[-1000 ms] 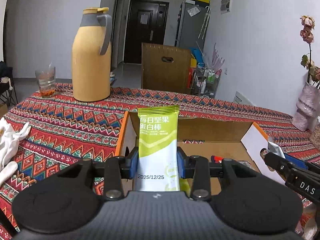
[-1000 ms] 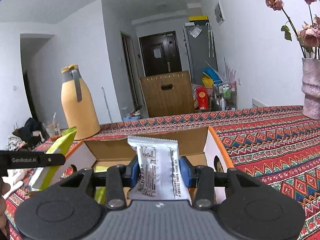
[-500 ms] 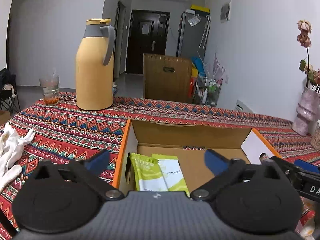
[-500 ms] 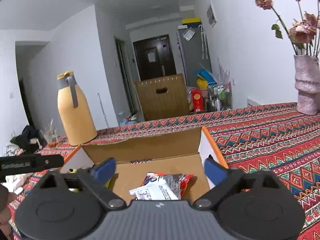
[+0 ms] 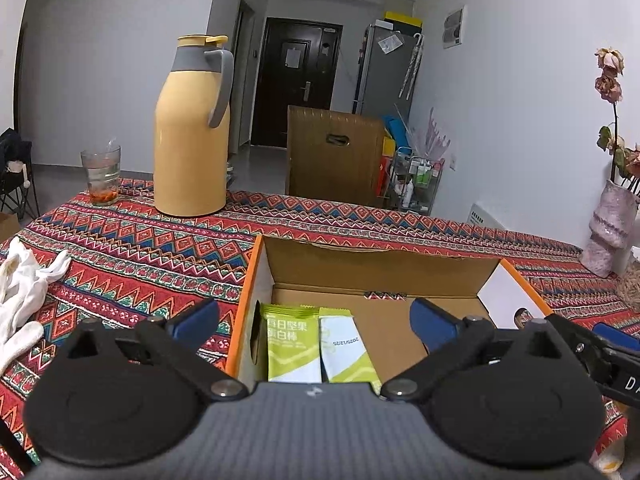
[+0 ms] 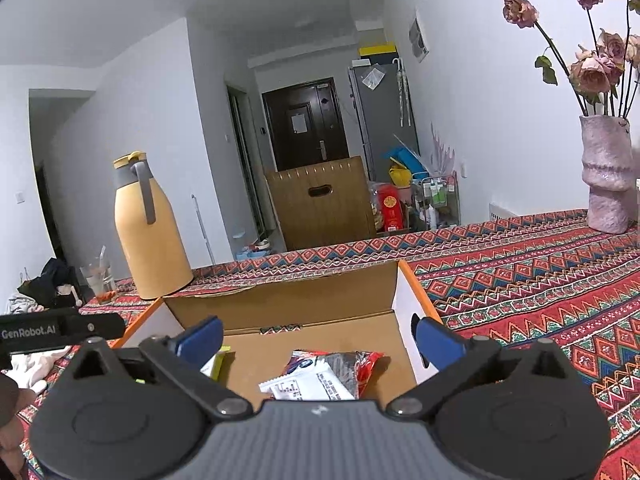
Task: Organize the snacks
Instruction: 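Lift both open grippers away from the box toward the snack pile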
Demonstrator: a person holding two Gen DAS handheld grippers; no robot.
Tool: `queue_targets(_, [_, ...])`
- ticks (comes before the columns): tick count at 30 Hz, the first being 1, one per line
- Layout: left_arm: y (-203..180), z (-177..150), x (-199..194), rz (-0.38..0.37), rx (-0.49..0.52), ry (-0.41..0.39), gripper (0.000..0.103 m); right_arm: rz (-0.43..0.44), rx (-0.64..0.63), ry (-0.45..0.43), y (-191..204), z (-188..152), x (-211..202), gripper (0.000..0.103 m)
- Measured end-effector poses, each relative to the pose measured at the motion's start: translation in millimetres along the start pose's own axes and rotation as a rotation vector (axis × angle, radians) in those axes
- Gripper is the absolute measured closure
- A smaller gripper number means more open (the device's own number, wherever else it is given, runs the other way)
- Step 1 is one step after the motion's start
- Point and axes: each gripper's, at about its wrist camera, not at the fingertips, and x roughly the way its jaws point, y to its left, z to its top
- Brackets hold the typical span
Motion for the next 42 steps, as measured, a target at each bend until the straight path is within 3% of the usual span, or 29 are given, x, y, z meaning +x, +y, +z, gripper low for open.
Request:
queue_targets(11, [-6,3,-13,0.013,0.018,-0.011,0.000,0.010,-0.027,-0.040,7,7,-16,0.000])
queue_targets(21, [-1,0,-47,0.028,0.039,-0.024,0.000,0.015,-0.055,-0.078,14,12,-48,0.000])
queue_targets(42, [19,-35,-122,0.027,0.027,-0.024,0.000,0.003,-0.048,-0.017,9,-32,-118,0.000])
